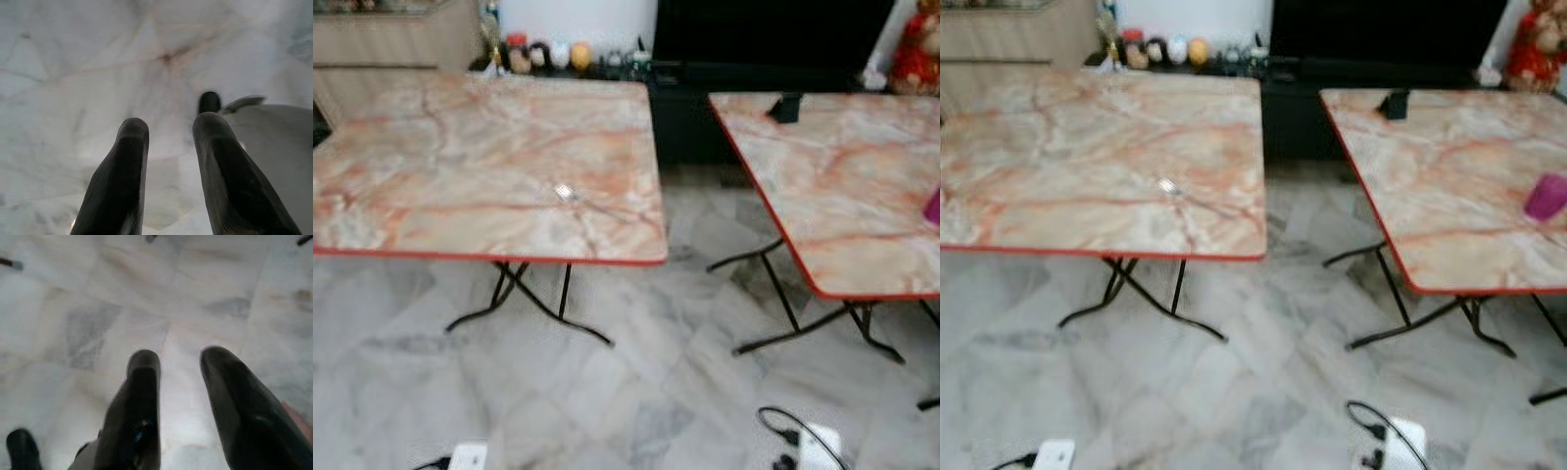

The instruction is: Setting the table

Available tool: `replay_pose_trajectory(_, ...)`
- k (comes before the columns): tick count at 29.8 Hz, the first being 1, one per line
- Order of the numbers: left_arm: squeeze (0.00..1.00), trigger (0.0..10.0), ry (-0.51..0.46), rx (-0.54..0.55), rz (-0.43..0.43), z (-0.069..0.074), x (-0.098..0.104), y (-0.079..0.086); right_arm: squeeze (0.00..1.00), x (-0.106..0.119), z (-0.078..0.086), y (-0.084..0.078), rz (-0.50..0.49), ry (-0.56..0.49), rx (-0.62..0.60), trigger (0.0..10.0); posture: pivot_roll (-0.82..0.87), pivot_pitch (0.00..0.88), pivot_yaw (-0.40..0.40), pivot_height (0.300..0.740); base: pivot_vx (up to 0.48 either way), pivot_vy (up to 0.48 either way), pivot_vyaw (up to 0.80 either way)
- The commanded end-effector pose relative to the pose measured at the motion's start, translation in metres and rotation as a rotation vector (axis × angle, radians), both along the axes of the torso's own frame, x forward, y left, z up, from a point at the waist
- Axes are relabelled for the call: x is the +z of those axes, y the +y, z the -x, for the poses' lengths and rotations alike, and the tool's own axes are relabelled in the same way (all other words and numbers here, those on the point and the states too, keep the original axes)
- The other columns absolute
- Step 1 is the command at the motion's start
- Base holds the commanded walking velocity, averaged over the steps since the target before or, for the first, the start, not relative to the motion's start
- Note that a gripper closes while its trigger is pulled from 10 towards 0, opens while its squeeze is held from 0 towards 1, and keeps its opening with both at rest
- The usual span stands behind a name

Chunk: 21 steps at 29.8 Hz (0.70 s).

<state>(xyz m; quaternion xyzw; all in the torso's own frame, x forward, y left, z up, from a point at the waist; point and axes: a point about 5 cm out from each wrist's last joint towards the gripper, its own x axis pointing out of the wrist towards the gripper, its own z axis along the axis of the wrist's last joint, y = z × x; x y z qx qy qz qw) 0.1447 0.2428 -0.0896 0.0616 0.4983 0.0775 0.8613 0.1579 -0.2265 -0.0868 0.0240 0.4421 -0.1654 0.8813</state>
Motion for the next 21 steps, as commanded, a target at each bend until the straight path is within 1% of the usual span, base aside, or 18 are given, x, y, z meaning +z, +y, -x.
replay_pose_trajectory(1,0.0,10.0,0.002,0.017,0.016,0.0,-0.001,-0.004,0.0,0.0,0.005,-0.007,0.018,0.018,-0.009,10.0,0.11,0.0,-0.066,0.74,0.0,0.322,0.0)
replay_pose_trajectory(5,0.0,10.0,0.001,0.023,0.016,0.0,-0.001,-0.004,0.0,0.0,0.003,-0.006,0.015,0.013,-0.028,10.0,0.11,0.0,-0.063,0.74,0.0,0.323,0.0)
replay_pose_trajectory(9,0.0,10.0,0.01,0.02,0.013,0.001,-0.002,-0.004,0.0,0.001,0.001,-0.007,0.014,-0.001,-0.051,10.0,0.08,0.0,-0.044,0.74,0.0,0.322,0.0)
replay_pose_trajectory(15,0.0,10.0,0.01,0.019,0.017,0.002,-0.002,-0.004,0.0,0.001,0.002,-0.009,0.018,0.007,-0.047,10.0,0.08,0.0,-0.05,0.74,0.0,0.321,0.0)
replay_pose_trajectory(21,0.0,10.0,0.008,0.022,0.02,0.003,-0.003,-0.005,0.0,0.003,0.003,-0.019,0.02,0.027,-0.047,10.0,0.09,0.0,-0.06,0.74,0.0,0.319,0.0)
